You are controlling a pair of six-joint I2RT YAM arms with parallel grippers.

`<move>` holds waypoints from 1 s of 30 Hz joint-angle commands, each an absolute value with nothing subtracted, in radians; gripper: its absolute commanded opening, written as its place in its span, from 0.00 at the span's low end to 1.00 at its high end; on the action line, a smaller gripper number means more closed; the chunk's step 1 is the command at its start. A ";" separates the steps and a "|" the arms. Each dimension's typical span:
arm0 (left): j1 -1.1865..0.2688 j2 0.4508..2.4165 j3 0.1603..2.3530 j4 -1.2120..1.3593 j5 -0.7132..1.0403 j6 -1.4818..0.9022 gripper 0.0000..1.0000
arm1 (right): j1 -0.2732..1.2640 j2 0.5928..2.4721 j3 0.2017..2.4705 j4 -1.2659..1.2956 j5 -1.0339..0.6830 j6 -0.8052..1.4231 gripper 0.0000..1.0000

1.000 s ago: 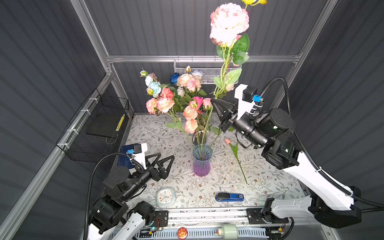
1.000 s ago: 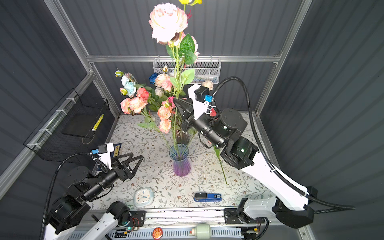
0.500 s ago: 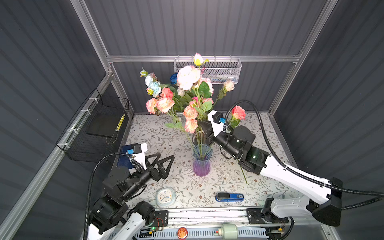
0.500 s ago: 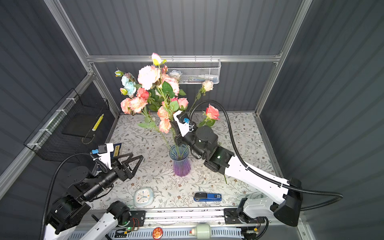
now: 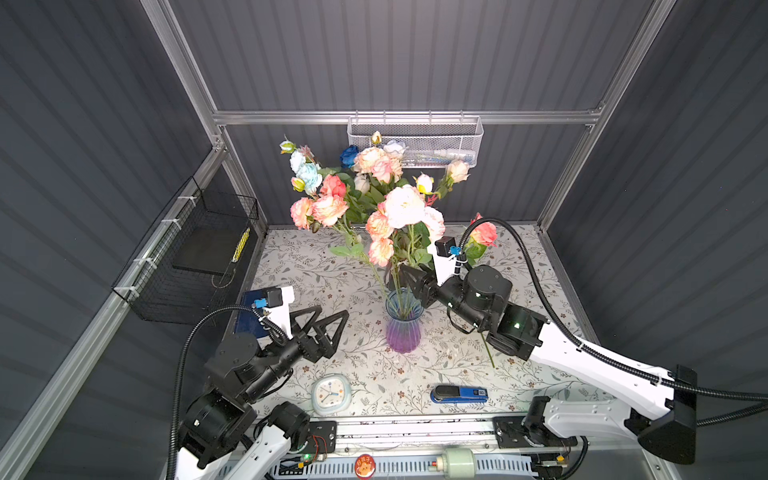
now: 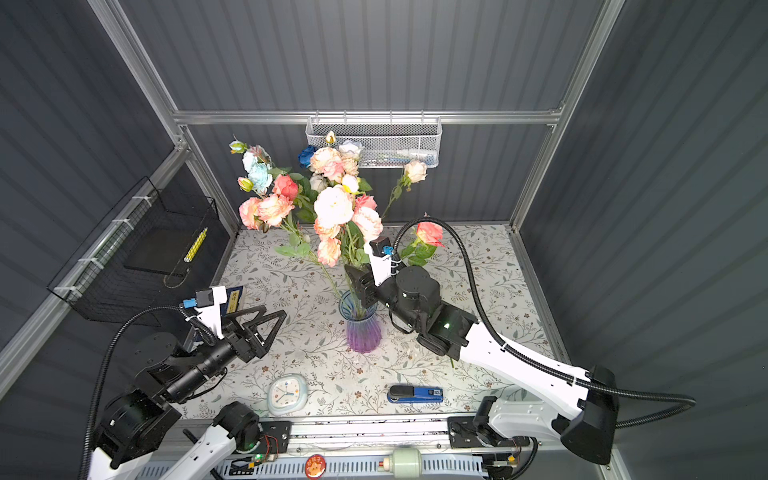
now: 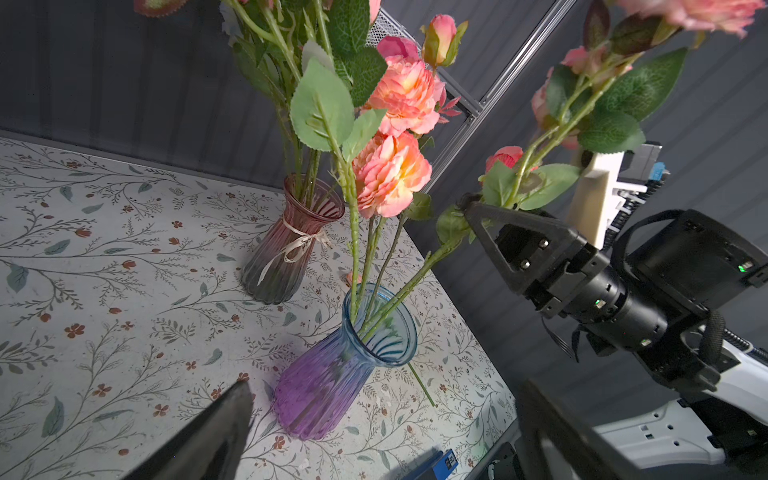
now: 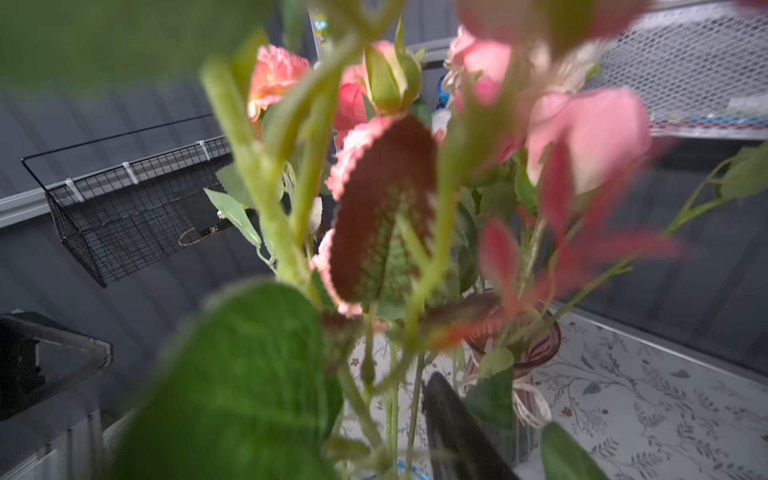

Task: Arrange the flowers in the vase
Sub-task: 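Lower the spray stem into the pink vase and open the right gripper, then move the open right gripper down to the pink tulip on the table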

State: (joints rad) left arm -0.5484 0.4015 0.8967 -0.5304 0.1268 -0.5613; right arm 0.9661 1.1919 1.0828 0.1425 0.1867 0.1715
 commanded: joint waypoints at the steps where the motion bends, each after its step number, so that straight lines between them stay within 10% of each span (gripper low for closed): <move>1: -0.552 0.408 0.896 -0.502 0.137 -0.568 1.00 | 0.977 1.184 1.129 0.028 0.145 0.253 0.52; 16: -0.552 0.421 0.874 -0.478 0.126 -0.572 1.00 | 0.979 0.993 1.181 -0.274 -0.015 0.379 0.72; 30: -0.552 0.400 0.836 -0.486 0.114 -0.572 1.00 | 0.979 0.747 0.799 -0.459 -0.015 0.483 0.71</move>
